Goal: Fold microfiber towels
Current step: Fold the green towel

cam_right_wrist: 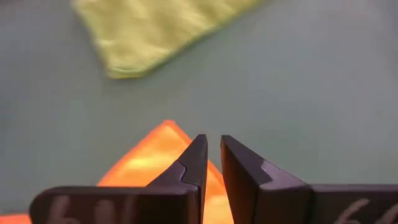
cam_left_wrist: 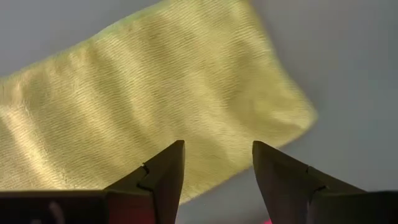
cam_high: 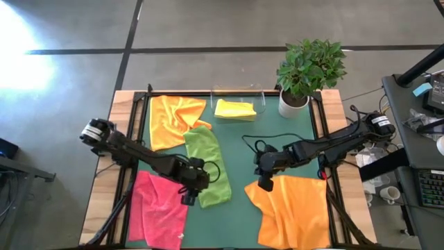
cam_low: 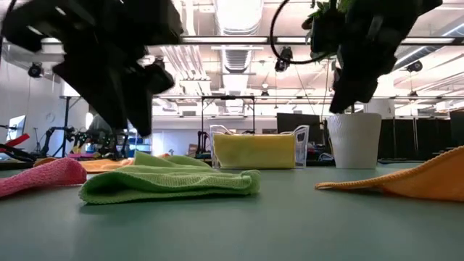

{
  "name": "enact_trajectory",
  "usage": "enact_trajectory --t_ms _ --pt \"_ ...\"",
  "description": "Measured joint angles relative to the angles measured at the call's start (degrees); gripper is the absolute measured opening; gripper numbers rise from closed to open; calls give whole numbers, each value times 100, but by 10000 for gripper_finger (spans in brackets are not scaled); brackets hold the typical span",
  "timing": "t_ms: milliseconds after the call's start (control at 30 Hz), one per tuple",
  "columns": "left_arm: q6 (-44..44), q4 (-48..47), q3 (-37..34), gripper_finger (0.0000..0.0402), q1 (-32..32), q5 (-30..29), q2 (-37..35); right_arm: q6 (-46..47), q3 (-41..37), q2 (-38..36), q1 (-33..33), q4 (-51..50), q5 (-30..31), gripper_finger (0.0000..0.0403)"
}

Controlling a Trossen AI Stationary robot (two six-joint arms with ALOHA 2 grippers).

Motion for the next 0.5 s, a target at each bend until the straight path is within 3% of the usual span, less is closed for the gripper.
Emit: enact_trajectory --t_ms 233,500 --pt "-5 156 7 173 -571 -40 -25 -737 2 163 0 545 -812 38" --pt "-610 587 36 173 -983 -361 496 -1210 156 1137 0 1057 -1571 38"
